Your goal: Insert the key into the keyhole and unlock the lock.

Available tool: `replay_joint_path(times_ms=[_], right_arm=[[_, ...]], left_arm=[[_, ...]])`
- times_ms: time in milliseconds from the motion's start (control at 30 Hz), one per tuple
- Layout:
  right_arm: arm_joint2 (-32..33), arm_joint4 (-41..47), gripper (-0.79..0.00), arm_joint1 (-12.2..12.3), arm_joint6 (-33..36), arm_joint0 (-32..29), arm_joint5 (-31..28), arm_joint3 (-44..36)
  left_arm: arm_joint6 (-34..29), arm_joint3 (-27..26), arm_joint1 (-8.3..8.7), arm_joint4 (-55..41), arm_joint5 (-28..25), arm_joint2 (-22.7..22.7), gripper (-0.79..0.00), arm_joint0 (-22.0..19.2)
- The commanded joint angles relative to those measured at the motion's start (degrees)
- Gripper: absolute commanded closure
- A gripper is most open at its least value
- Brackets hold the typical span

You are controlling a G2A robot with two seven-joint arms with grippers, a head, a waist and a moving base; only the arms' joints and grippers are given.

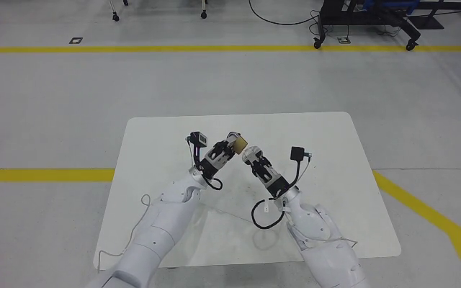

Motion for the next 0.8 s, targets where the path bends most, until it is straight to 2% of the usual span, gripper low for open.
replay_joint_path(times_ms=[0,567,667,767], right_arm=[[-0.02,-0.4,0.0,-0.05,-0.21,0.04,0.11,0.01],[-1.01,-5.82,0.0,-0.66,-2.73,0.79,2.2,0.6],[-1.06,-6.3,0.0,-0.76,-3.23,0.77,2.18,0.68],[-0.97,-6.46,0.0,-0.85,-3.94,0.67,1.69,0.53]], left_arm=[[0.22,0.35,0.03,0.56,-0.16,-0.08,0.0,-0.11],[1.28,1.09,-0.26,2.06,0.41,-0.19,0.0,-0.25],[0.62,0.92,-0.4,0.53,1.99,-0.34,0.0,-0.03],[-0.94,1.03,-0.63,-4.21,6.72,-1.03,0.0,0.33]])
